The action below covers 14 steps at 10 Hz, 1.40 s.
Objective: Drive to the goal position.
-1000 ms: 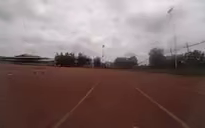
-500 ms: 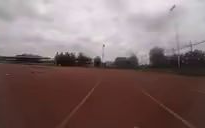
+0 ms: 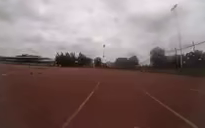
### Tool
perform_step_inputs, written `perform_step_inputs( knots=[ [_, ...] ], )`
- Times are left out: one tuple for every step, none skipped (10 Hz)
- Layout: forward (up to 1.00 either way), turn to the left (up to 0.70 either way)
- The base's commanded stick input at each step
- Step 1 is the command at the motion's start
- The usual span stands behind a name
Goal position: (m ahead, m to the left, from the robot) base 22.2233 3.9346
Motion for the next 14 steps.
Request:
perform_step_inputs(
  knots=[
    [0.70, 0.00],
    [0.70, 0.00],
    [0.70, 0.00],
    [0.70, 0.00],
    [0.70, 0.00],
    [0.70, 0.00],
    [0.70, 0.00],
    [0.70, 0.00],
    [0.70, 0.00],
    [0.70, 0.00],
    [0.70, 0.00],
    [0.70, 0.00],
    [0.70, 0.00],
    [0.70, 0.00]
  ],
)
